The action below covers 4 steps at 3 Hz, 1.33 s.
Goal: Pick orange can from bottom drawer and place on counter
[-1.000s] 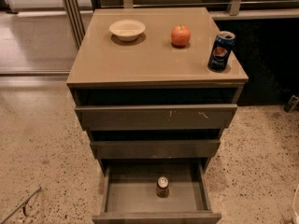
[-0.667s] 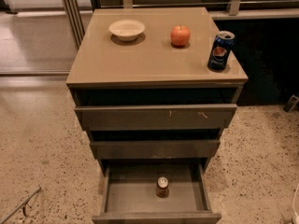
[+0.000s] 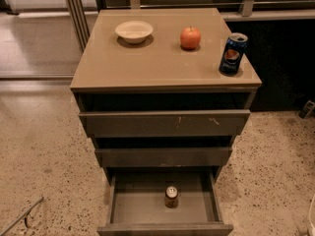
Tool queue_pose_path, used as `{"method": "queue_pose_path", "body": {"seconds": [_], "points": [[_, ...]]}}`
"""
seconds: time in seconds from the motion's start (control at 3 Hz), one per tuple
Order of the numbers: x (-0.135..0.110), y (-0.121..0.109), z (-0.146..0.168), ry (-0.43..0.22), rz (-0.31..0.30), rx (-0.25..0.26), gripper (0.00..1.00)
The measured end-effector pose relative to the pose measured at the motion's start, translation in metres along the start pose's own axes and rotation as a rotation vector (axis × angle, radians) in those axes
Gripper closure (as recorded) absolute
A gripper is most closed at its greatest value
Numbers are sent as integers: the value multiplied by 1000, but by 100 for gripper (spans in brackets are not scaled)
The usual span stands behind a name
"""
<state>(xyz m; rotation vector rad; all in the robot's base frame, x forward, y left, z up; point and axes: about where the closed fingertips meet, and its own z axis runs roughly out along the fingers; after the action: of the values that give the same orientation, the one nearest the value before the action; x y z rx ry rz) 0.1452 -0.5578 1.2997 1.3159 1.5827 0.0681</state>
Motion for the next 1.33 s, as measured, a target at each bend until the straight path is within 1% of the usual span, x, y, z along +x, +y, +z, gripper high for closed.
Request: {"method": "queue_pose_path", "body": {"seconds": [0.33,0.67,1.0,1.33], "points": [[17,30,4,118,101,-217,0],[33,58,-2,234,185,-379,0],[29,72,-2,221,204,-408,0],[30,81,0,220,179,-435,0]]}}
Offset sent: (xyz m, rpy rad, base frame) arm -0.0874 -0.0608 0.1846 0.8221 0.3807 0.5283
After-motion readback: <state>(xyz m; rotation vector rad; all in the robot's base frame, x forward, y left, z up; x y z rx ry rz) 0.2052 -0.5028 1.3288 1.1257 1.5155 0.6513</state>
